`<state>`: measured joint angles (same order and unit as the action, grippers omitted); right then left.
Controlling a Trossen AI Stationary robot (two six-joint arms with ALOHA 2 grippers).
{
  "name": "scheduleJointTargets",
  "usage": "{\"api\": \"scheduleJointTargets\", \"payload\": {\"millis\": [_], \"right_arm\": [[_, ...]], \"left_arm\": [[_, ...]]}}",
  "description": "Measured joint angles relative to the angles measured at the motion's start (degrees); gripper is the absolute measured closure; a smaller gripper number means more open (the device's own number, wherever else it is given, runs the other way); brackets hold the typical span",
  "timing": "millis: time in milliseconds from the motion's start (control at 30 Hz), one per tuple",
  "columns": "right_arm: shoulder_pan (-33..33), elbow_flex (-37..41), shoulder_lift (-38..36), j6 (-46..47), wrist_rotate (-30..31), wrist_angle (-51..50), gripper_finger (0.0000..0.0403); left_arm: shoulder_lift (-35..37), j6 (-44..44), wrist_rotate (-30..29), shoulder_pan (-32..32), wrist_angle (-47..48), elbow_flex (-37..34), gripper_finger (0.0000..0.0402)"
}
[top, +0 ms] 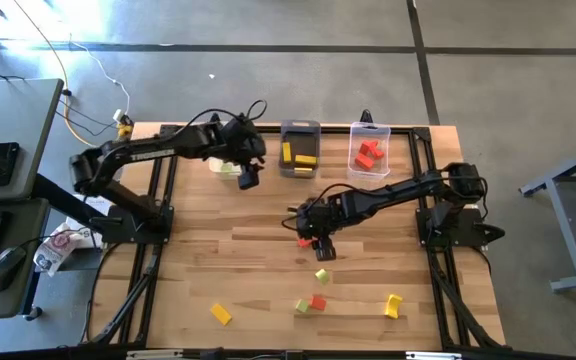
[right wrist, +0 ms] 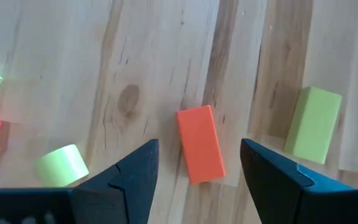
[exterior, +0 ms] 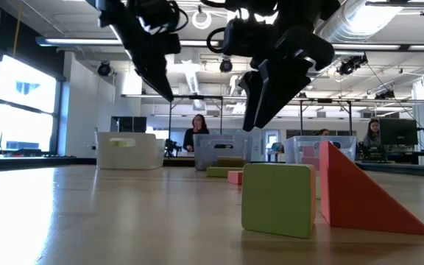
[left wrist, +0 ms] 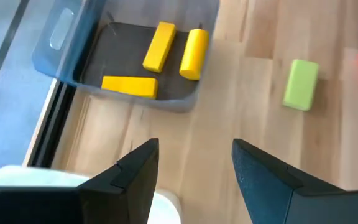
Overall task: Sort & place blocks by color
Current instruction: Put the orange block into the transparent bin
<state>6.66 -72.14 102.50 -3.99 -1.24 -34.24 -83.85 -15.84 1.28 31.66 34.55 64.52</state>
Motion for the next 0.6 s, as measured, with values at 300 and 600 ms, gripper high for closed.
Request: {"api": "scheduleJointTargets", "payload": {"millis": [300, 600], "right_arm": [[0.1, 0.0, 2.7, -3.1, 0.0, 1.5, 0.0190], [0.1, 0.0, 8.0, -4.0, -0.1, 2.6, 0.0190]], "left_arm": [[11.1, 7.5, 0.0, -5.0, 1.4, -8.7, 0.0213], [15.7, 15.4, 0.0, -12.8, 2.6, -12.4, 0.0213]]}}
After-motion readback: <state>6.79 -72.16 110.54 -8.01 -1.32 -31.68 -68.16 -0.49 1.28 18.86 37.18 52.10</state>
